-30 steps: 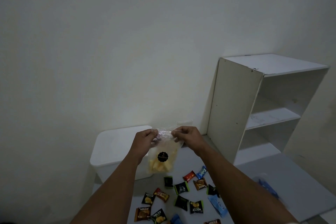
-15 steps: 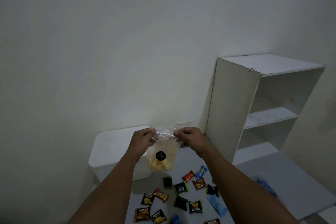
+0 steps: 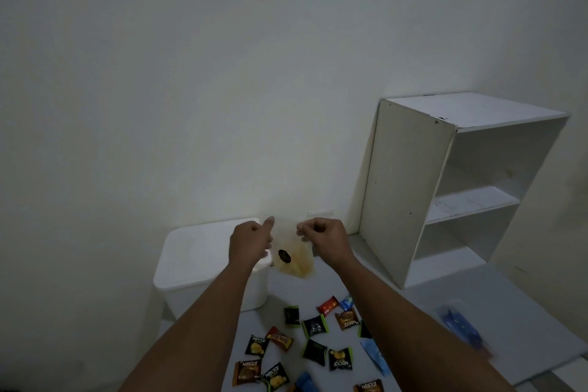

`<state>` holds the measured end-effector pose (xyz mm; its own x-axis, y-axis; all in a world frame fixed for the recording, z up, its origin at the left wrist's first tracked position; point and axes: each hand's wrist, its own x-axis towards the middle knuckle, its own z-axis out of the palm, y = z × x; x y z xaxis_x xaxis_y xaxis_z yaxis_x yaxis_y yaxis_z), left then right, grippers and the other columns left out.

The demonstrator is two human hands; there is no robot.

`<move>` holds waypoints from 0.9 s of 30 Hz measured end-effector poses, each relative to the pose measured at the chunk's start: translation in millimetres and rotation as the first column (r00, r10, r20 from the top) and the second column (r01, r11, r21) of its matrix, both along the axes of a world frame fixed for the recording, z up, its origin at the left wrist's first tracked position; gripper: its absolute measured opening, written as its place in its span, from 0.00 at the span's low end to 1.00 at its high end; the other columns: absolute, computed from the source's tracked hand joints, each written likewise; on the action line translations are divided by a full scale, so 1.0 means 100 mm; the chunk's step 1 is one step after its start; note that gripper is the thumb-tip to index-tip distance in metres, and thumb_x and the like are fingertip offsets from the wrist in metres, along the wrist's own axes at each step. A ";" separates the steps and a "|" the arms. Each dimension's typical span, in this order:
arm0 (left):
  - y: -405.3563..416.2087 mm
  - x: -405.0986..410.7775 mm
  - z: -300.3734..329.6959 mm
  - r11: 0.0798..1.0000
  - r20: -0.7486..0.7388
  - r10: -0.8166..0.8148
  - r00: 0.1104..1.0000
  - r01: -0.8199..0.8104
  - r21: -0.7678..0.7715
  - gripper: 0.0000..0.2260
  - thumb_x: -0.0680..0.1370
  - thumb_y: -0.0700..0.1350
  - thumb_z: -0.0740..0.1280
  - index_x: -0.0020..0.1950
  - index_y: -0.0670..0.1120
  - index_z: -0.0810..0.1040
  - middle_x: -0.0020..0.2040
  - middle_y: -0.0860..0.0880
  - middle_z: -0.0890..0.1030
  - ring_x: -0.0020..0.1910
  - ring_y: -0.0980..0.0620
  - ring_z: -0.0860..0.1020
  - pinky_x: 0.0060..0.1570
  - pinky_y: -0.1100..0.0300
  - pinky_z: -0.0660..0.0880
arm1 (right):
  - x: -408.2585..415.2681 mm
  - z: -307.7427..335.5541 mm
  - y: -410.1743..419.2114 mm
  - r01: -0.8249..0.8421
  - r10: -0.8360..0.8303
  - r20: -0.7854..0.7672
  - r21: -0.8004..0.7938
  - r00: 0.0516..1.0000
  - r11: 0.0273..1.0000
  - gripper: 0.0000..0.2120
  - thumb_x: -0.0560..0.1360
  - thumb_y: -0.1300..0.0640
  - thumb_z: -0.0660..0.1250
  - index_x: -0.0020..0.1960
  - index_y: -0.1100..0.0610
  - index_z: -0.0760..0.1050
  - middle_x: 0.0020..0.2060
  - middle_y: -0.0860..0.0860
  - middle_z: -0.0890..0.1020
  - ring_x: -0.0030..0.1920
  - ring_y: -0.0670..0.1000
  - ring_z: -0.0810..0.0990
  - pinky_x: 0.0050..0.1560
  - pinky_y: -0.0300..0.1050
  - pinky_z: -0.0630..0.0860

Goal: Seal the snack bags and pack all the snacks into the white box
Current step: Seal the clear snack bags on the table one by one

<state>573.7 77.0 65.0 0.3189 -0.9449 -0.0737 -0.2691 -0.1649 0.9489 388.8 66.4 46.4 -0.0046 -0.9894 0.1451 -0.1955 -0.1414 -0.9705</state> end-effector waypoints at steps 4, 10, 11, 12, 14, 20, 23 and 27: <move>0.03 -0.13 -0.01 0.991 -0.343 -0.057 0.938 0.096 0.098 0.14 0.78 0.51 0.68 0.43 0.39 0.81 0.40 0.42 0.85 0.37 0.47 0.82 0.46 0.48 0.83 | 0.06 -0.06 0.04 -0.064 0.062 -0.040 -0.046 0.997 0.997 0.06 0.75 0.56 0.73 0.48 0.59 0.86 0.39 0.49 0.87 0.38 0.43 0.84 0.38 0.33 0.76; 0.00 -0.14 -0.09 0.981 -0.387 -0.090 0.918 0.148 0.123 0.08 0.78 0.38 0.63 0.50 0.36 0.80 0.49 0.38 0.84 0.47 0.44 0.85 0.46 0.47 0.85 | 0.06 -0.11 0.10 -0.161 0.160 -0.030 -0.014 0.987 0.987 0.09 0.75 0.55 0.74 0.51 0.59 0.85 0.42 0.51 0.87 0.43 0.45 0.84 0.41 0.34 0.78; 0.00 -0.15 -0.10 0.976 -0.362 -0.132 0.923 0.184 0.114 0.08 0.79 0.38 0.62 0.50 0.36 0.80 0.49 0.38 0.83 0.47 0.44 0.84 0.46 0.46 0.84 | 0.05 -0.10 0.12 -0.183 0.183 -0.012 0.012 0.983 0.983 0.11 0.75 0.52 0.74 0.51 0.59 0.85 0.43 0.52 0.87 0.44 0.47 0.85 0.41 0.35 0.78; 0.01 -0.16 -0.12 0.968 -0.338 -0.183 0.923 0.229 0.101 0.09 0.80 0.39 0.62 0.49 0.37 0.80 0.49 0.39 0.83 0.46 0.44 0.84 0.47 0.46 0.84 | 0.04 -0.09 0.13 -0.197 0.197 0.002 0.044 0.980 0.979 0.12 0.75 0.50 0.74 0.51 0.58 0.85 0.44 0.53 0.87 0.45 0.49 0.85 0.42 0.37 0.79; 0.01 -0.18 -0.13 0.942 -0.301 -0.289 0.909 0.326 0.082 0.11 0.82 0.42 0.61 0.49 0.39 0.81 0.47 0.41 0.83 0.44 0.46 0.83 0.50 0.46 0.83 | -0.01 -0.10 0.12 -0.193 0.192 0.019 0.097 0.981 0.976 0.14 0.74 0.48 0.74 0.49 0.59 0.85 0.44 0.55 0.86 0.44 0.50 0.84 0.43 0.42 0.79; -0.09 -0.26 -0.24 0.876 -0.141 -0.461 0.876 0.475 0.088 0.13 0.84 0.46 0.61 0.50 0.39 0.81 0.46 0.42 0.84 0.44 0.49 0.82 0.53 0.50 0.81 | -0.18 -0.19 0.05 -0.102 0.109 -0.041 0.152 0.993 0.983 0.11 0.76 0.55 0.72 0.46 0.64 0.84 0.40 0.61 0.86 0.39 0.54 0.85 0.41 0.46 0.80; -0.15 -0.33 -0.29 0.848 -0.066 -0.514 0.855 0.518 0.110 0.13 0.84 0.44 0.60 0.47 0.41 0.81 0.45 0.43 0.84 0.45 0.50 0.82 0.53 0.51 0.81 | -0.25 -0.23 0.04 -0.090 0.102 -0.068 0.165 0.992 0.982 0.09 0.77 0.59 0.70 0.45 0.65 0.82 0.40 0.61 0.86 0.40 0.57 0.86 0.41 0.49 0.82; -0.23 -0.46 -0.33 0.797 -0.031 -0.587 0.809 0.584 0.155 0.11 0.84 0.43 0.61 0.47 0.43 0.80 0.46 0.45 0.85 0.48 0.50 0.83 0.49 0.57 0.79 | -0.38 -0.26 0.00 -0.087 0.102 -0.094 0.152 0.990 0.984 0.07 0.76 0.59 0.70 0.45 0.62 0.82 0.39 0.58 0.85 0.37 0.52 0.85 0.41 0.47 0.82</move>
